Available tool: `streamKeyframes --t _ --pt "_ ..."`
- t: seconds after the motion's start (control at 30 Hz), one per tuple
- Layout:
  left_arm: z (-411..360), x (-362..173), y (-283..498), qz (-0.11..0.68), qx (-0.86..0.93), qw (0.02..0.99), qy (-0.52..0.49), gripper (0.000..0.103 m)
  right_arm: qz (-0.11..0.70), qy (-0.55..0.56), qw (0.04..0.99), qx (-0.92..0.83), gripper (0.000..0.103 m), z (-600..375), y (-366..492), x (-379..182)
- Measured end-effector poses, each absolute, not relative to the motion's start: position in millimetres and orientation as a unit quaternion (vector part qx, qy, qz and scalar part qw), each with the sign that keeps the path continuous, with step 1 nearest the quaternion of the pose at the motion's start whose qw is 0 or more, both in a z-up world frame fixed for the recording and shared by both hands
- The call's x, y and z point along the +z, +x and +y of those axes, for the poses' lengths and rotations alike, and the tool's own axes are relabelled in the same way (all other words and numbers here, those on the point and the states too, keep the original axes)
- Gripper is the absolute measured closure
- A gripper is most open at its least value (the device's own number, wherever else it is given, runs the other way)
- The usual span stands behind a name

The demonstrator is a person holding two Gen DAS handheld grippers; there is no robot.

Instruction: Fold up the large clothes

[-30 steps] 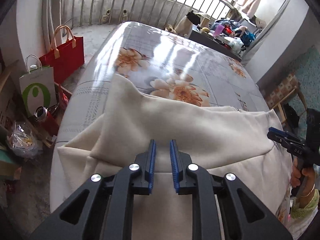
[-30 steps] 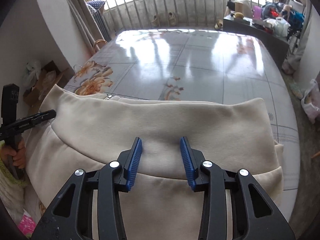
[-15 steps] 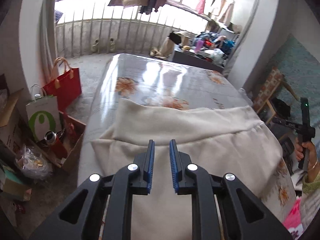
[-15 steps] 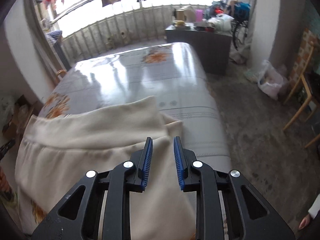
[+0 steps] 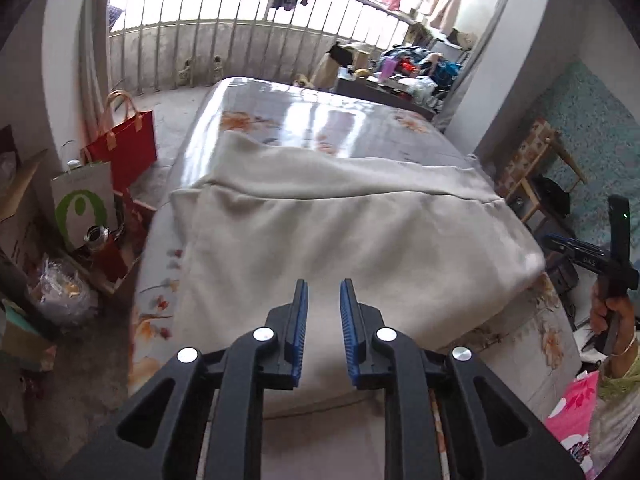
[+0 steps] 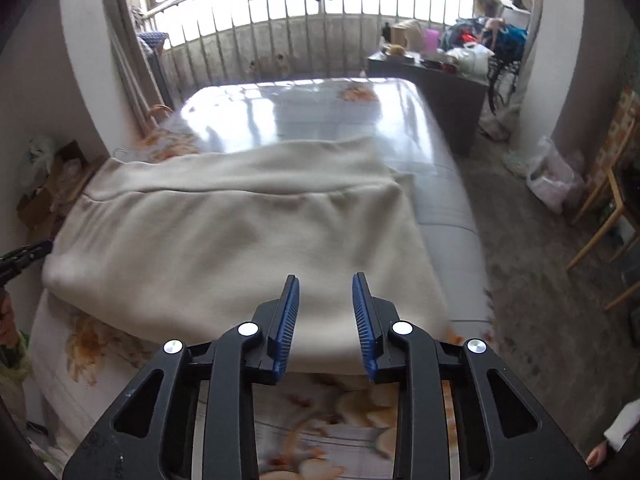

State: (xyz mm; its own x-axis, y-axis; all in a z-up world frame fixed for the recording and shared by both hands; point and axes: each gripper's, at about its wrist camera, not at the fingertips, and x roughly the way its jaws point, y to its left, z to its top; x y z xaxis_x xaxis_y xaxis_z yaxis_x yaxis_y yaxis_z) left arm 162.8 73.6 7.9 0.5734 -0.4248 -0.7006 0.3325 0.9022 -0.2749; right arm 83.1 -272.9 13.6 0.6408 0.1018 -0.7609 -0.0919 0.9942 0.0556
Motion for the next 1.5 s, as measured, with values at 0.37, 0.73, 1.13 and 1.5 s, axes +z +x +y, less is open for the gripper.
streamKeyframes --t 0.37,0.73,1.13,1.5 --pt "10 -11 151 0.420 -0.214 0.882 -0.002 0.078 0.440 -0.030 0.895 0.069 0.069 -174 87 -20" --pt "16 -9 146 0.408 -0.209 0.888 -0.031 0.075 0.417 -0.066 0.897 0.128 0.069 -138 62 -20" --pt "83 -21 151 0.417 -0.094 0.900 -0.088 0.053 0.404 0.004 0.915 0.016 0.059 -237 65 -18" --pt "71 7 116 0.389 -0.090 0.915 -0.059 0.035 0.404 0.107 0.909 0.004 0.035 -284 30 -4"
